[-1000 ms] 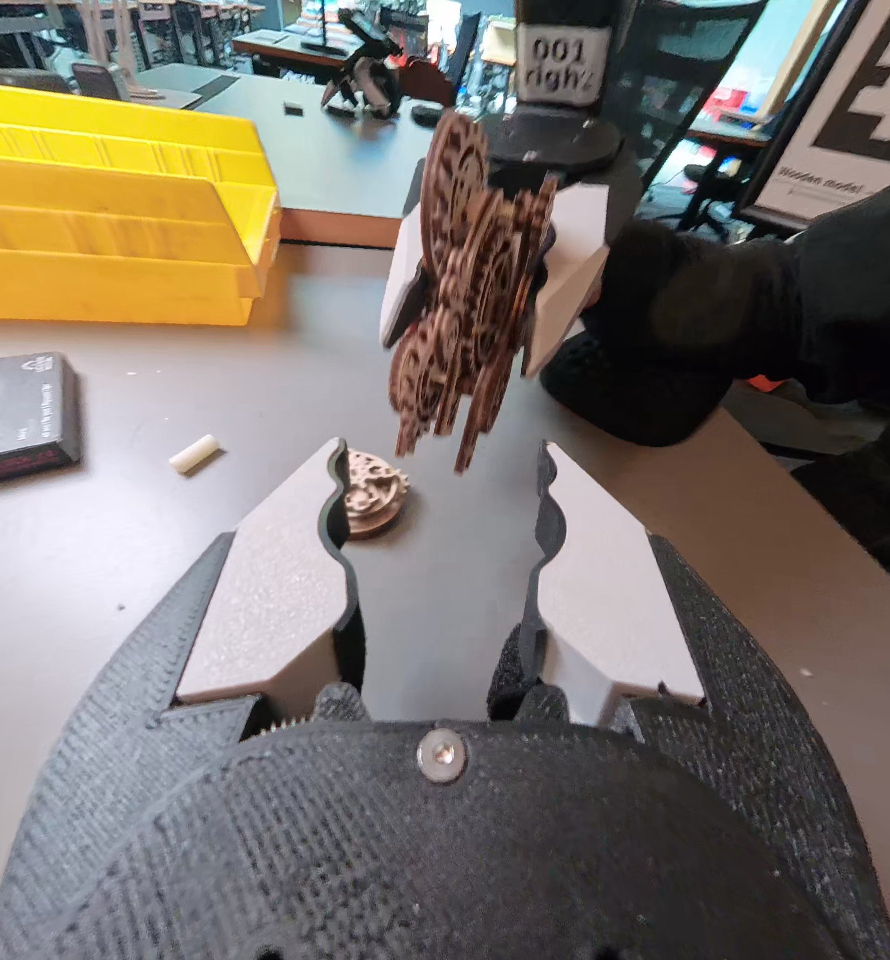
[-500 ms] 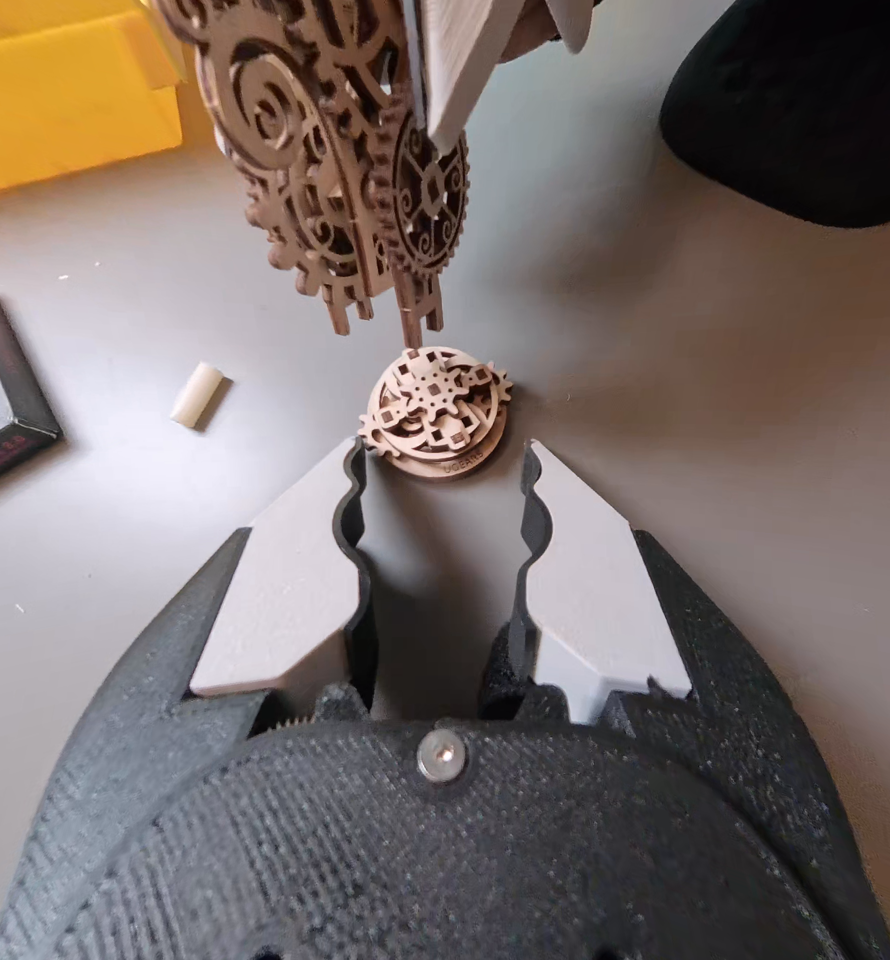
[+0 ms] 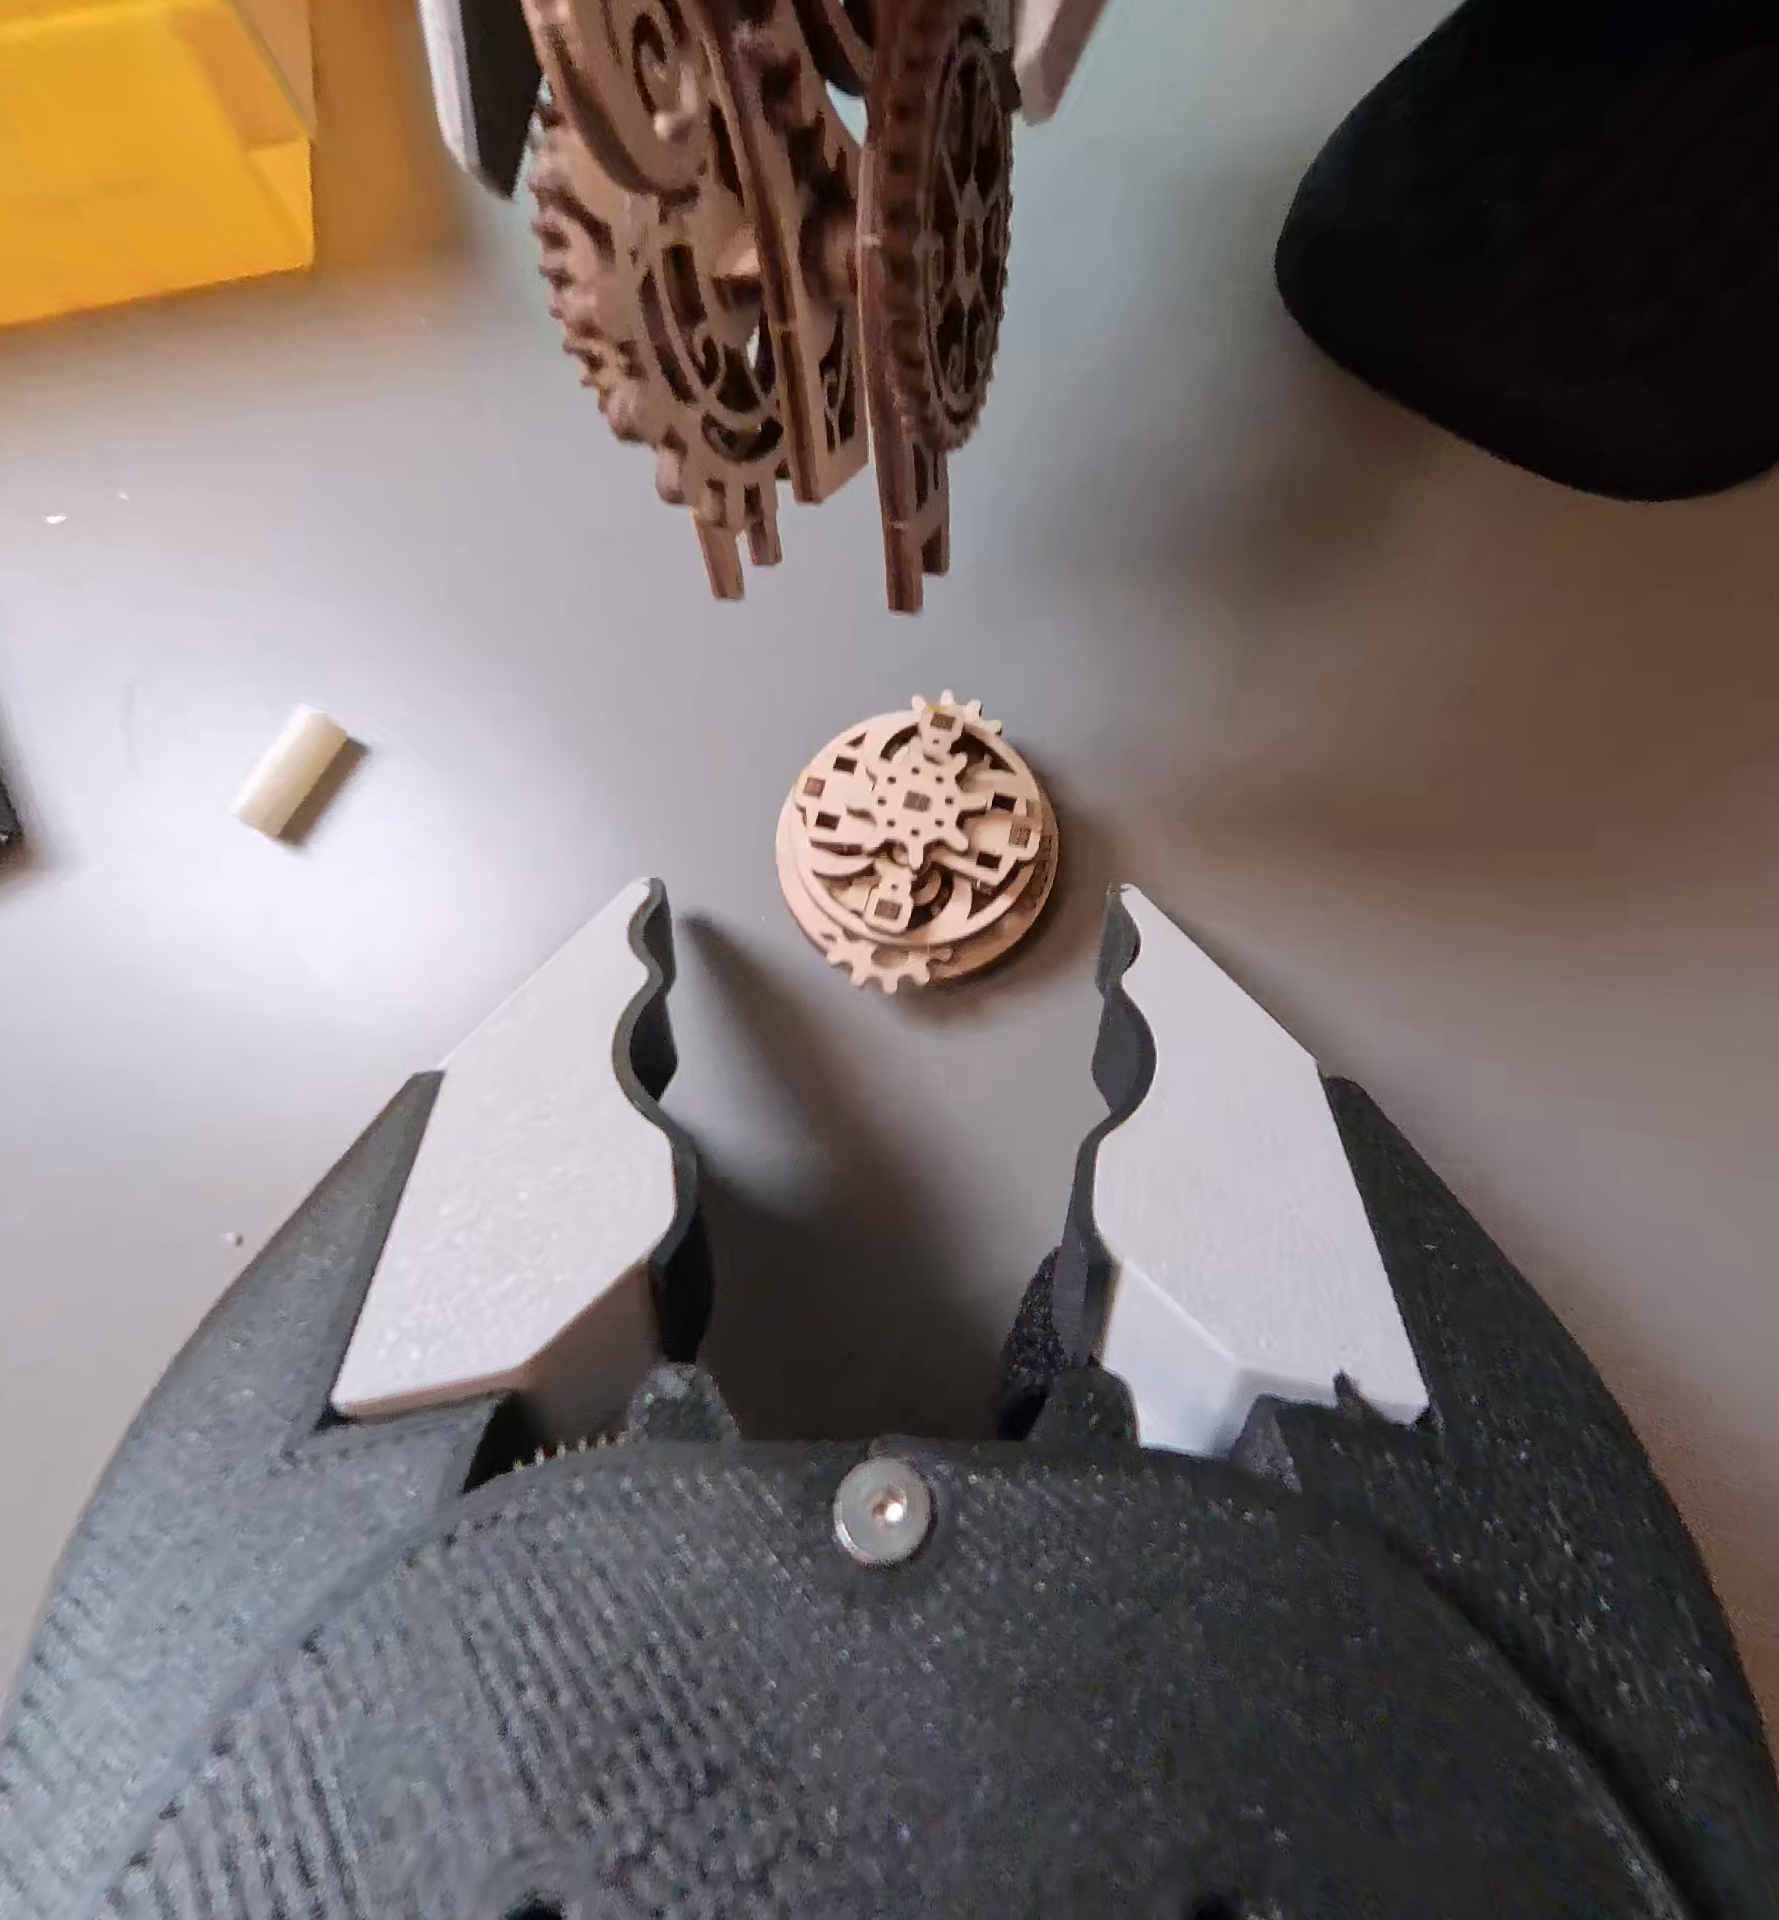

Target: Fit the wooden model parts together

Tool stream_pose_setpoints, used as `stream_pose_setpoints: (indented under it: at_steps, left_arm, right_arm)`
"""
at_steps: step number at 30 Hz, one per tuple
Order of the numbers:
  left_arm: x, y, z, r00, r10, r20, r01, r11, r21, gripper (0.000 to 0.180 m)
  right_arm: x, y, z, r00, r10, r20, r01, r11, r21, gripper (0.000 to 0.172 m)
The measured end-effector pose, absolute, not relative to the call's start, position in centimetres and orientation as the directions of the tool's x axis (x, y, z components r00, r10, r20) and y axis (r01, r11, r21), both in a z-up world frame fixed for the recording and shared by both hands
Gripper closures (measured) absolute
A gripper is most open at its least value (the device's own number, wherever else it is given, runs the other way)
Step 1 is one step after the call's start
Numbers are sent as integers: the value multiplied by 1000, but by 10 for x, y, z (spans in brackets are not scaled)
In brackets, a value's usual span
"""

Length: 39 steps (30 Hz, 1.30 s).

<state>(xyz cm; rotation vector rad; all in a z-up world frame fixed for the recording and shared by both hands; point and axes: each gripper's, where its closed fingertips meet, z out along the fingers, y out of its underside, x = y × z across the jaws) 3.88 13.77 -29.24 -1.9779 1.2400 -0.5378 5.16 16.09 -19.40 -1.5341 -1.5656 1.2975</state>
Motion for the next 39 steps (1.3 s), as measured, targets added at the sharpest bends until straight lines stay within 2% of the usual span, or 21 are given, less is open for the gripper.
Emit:
stream_pose_setpoints:
  at_steps: [3,6,15,20,39]
  left_arm:
    - [46,137,-294,453,-891,7,-580,-301,-757,107]
    - [48,137,-292,477,-879,-24,-576,-291,-764,127]
    - [35,112,-288,650,-760,24,-506,-456,-732,128]
    - [32,107,-292,659,-752,-22,-512,-427,-746,128]
    - [29,115,-292,681,-732,-14,-480,-432,-763,128]
  right_arm:
    - [51,157,-195,-182,955,-235,392,-149,-908,123]
    - [47,152,-204,-193,955,-224,426,-124,-896,123]
    - [28,129,-211,-279,942,-188,405,-62,-912,123]
    - [18,110,-222,-349,935,-64,452,109,-885,123]
    - [12,112,-226,-301,949,-91,547,94,-832,124]
